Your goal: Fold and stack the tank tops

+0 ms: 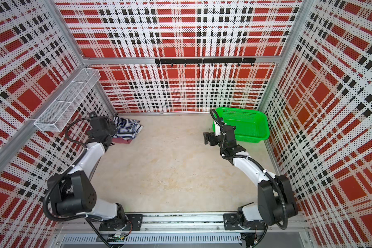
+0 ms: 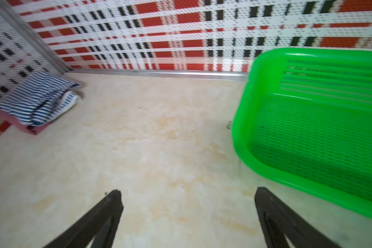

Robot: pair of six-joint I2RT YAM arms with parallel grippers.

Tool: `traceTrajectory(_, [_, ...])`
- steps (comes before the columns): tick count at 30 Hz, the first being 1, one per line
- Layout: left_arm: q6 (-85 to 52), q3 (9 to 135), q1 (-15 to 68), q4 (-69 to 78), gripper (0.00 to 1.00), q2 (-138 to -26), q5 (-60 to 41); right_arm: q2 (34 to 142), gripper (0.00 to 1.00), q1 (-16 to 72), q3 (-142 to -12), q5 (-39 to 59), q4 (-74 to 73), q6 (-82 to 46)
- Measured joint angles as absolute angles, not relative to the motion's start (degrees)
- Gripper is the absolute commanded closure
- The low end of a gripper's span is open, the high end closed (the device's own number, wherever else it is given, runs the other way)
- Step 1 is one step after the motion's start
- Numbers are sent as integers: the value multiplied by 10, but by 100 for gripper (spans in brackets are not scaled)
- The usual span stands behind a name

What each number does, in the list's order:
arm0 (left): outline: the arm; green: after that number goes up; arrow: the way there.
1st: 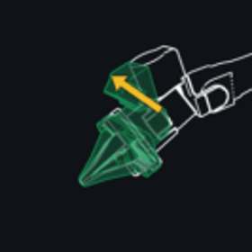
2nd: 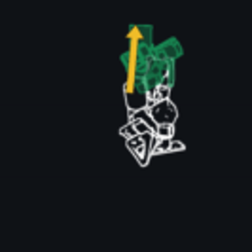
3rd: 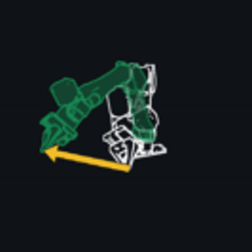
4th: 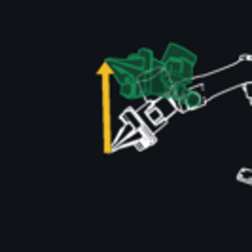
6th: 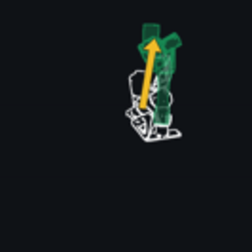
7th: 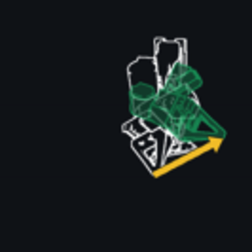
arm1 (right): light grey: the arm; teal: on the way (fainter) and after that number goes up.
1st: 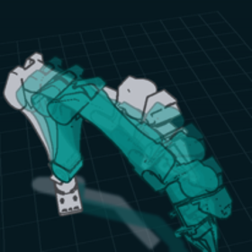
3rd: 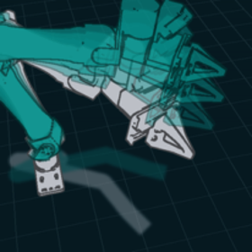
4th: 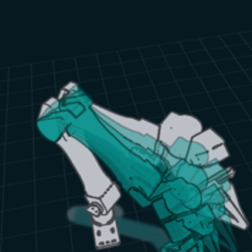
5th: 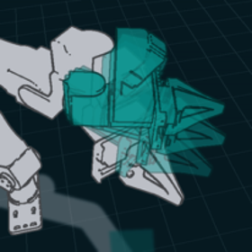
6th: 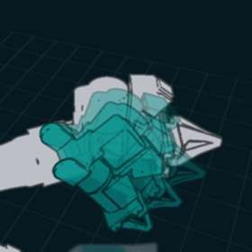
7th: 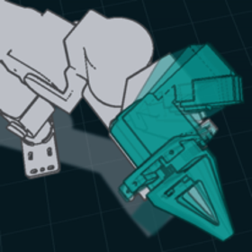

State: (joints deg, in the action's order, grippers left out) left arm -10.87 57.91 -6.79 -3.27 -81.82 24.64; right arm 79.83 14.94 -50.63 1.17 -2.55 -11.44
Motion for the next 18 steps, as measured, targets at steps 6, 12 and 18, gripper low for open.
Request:
traceTrajectory(6, [-130,385,64,54,2,-749,264,804,0,79,-424,-70,-54,-88])
traceTrajectory(12, [-112,314,82,166,2,-767,275,838,0,67,-323,-91,-191,-80])
traceTrajectory(18, [-68,314,78,311,2,-845,275,859,0,64,-284,-102,-298,-79])
